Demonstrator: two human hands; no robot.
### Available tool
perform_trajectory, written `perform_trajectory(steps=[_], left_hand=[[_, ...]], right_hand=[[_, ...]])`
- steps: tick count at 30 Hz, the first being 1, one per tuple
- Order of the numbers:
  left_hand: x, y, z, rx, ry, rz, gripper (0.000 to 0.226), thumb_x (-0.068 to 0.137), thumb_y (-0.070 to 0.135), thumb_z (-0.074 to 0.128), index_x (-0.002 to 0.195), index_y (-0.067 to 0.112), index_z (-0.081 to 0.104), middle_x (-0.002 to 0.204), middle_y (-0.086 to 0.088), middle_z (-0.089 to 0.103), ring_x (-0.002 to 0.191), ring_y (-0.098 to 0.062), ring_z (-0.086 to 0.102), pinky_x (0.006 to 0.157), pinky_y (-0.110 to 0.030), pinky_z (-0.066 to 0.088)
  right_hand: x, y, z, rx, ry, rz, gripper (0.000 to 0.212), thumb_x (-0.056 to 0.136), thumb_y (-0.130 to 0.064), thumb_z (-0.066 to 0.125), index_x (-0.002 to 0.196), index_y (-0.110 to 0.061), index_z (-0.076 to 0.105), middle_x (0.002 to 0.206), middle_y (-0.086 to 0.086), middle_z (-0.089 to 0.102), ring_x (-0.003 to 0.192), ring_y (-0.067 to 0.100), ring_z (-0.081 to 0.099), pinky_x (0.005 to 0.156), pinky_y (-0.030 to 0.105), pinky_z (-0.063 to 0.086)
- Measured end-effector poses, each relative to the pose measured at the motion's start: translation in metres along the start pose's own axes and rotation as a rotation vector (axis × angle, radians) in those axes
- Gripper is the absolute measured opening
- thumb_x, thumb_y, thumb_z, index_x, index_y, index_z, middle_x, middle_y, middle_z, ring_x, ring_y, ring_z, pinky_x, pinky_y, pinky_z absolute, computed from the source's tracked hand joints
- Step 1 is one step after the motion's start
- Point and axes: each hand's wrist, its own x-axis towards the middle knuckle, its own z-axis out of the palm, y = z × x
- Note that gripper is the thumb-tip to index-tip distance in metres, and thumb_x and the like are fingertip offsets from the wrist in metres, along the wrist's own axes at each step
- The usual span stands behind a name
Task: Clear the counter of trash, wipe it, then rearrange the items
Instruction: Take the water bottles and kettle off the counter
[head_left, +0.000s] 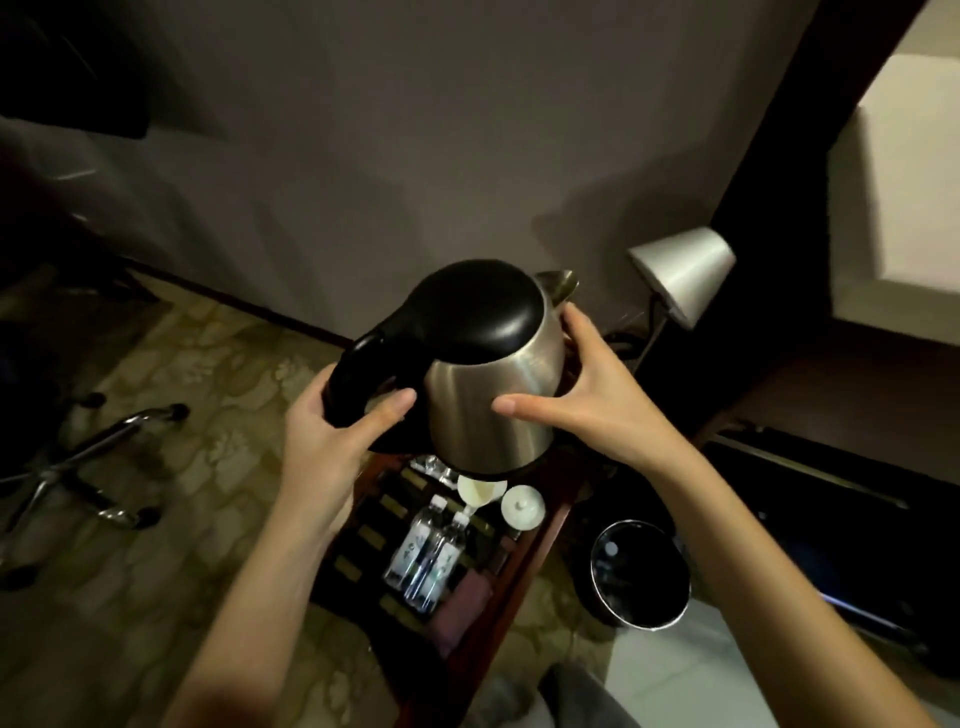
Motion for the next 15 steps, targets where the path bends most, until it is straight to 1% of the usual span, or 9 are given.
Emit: perform_trajectory(steps=[1,3,5,8,11,12,13,14,15], left_hand=[[0.002,-0.013,-0.009,-0.007,0.029,-0.025,0.038,0.054,0.012,0.086,0.087,0.023,0.069,0.083,0.007,0.073,0.085,-0.013,0.069,0.084,-0.038,0.053],[0.008,-0.04,-0.03,-0.014,0.087,-0.071,0.033,0.058,0.012,0.078,0.088,0.02,0.066,0.075,0.01,0.071,0.077,-0.006,0.067,0.079,-0.03,0.053],[0.016,-0.067,-0.05,-0.002,0.128,-0.118,0.028,0.063,0.007,0.074,0.087,0.018,0.064,0.073,0.01,0.07,0.075,-0.007,0.066,0.077,-0.027,0.052],[0.025,-0.11,-0.087,0.043,0.156,-0.169,0.027,0.072,-0.006,0.071,0.093,0.01,0.064,0.079,0.003,0.069,0.078,-0.013,0.065,0.08,-0.03,0.052],[0.028,-0.155,-0.123,0.093,0.159,-0.22,0.028,0.075,-0.007,0.069,0.099,0.006,0.064,0.082,0.001,0.07,0.077,-0.01,0.067,0.074,-0.024,0.055],[0.028,-0.172,-0.136,0.117,0.163,-0.23,0.027,0.075,-0.009,0.069,0.096,0.007,0.064,0.081,0.001,0.071,0.074,-0.009,0.068,0.07,-0.022,0.055],[0.027,-0.186,-0.145,0.144,0.169,-0.241,0.026,0.075,-0.01,0.069,0.094,0.008,0.064,0.081,-0.001,0.071,0.072,-0.008,0.068,0.068,-0.021,0.055],[0.026,-0.201,-0.155,0.179,0.175,-0.249,0.025,0.075,-0.01,0.07,0.091,0.008,0.064,0.081,-0.005,0.069,0.07,-0.007,0.067,0.065,-0.02,0.055],[0.024,-0.217,-0.165,0.214,0.18,-0.254,0.023,0.075,-0.01,0.07,0.089,0.007,0.063,0.08,-0.007,0.067,0.067,-0.005,0.066,0.063,-0.018,0.054]], right_hand=[[0.006,0.008,0.013,-0.022,-0.015,0.03,0.127,0.046,-0.063,0.081,0.15,-0.023,0.02,0.149,-0.015,0.034,0.136,0.001,0.033,0.115,0.028,0.03],[0.017,0.025,0.042,-0.035,-0.067,0.075,0.131,0.044,-0.069,0.081,0.15,-0.023,0.019,0.148,-0.012,0.036,0.137,0.008,0.033,0.115,0.038,0.032],[0.03,0.046,0.069,-0.032,-0.109,0.103,0.133,0.042,-0.072,0.08,0.15,-0.025,0.018,0.148,-0.012,0.037,0.138,0.011,0.033,0.114,0.042,0.033],[0.049,0.082,0.115,-0.004,-0.172,0.15,0.129,0.05,-0.059,0.086,0.151,-0.023,0.014,0.148,-0.017,0.031,0.138,0.005,0.026,0.115,0.034,0.027],[0.064,0.121,0.163,0.021,-0.265,0.195,0.135,0.052,-0.056,0.087,0.153,-0.021,0.005,0.157,-0.011,0.019,0.144,0.007,0.02,0.118,0.031,0.023],[0.068,0.136,0.18,0.03,-0.302,0.203,0.135,0.055,-0.053,0.087,0.153,-0.02,0.0,0.16,-0.009,0.013,0.146,0.009,0.015,0.118,0.022,0.018],[0.07,0.147,0.192,0.037,-0.335,0.204,0.134,0.06,-0.045,0.088,0.153,-0.017,-0.004,0.16,-0.008,0.009,0.146,0.008,0.01,0.112,0.008,0.012],[0.072,0.16,0.206,0.053,-0.375,0.214,0.13,0.064,-0.036,0.087,0.153,-0.014,-0.006,0.159,-0.009,0.007,0.144,0.004,0.008,0.101,-0.005,0.009],[0.074,0.174,0.218,0.083,-0.403,0.216,0.127,0.067,-0.028,0.086,0.153,-0.012,-0.006,0.157,-0.011,0.008,0.141,0.0,0.008,0.093,-0.011,0.008]])
